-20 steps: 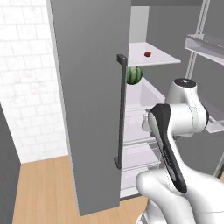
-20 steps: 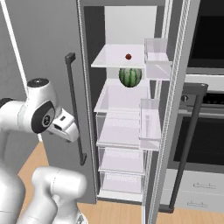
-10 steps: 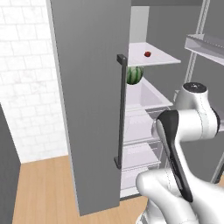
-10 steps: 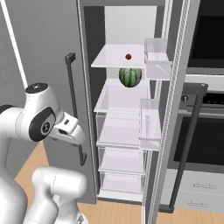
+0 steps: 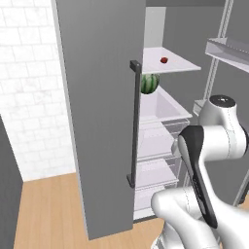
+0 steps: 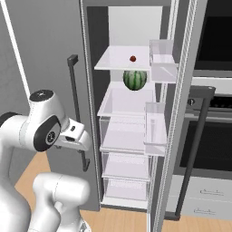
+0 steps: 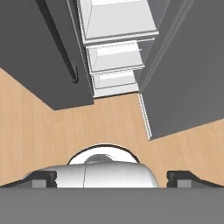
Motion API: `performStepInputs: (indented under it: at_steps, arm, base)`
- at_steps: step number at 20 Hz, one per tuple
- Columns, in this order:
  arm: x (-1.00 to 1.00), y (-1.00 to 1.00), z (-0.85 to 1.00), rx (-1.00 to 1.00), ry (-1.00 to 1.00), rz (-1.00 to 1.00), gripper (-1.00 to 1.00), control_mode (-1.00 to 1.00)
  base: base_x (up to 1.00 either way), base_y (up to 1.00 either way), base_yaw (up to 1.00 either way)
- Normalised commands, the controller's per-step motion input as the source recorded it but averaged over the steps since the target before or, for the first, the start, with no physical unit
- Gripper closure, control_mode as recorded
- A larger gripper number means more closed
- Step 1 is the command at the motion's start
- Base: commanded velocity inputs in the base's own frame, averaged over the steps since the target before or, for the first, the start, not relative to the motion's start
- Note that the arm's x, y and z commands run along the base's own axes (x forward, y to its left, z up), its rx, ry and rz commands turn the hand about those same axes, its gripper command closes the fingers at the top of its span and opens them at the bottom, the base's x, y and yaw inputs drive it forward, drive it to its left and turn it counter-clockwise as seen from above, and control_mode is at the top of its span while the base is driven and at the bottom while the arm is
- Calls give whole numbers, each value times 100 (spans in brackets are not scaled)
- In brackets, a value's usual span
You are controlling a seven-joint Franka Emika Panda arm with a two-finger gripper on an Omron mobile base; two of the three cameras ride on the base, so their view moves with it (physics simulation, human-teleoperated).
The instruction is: Take the strawberry from the fridge and place it on top of the pancake, located on the dining counter.
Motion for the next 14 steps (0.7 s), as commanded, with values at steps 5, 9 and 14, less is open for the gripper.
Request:
performStepInputs:
  at_steps: [5,9,14]
  arm:
    - [0,0,0,0,-6,-16,-100,-100]
    - [0,0,0,0,0,0,-100,100]
    - [0,0,0,0,0,0,-100,100]
  base:
    - [0,0,0]
    - [0,0,-40]
    - [11,2,-36]
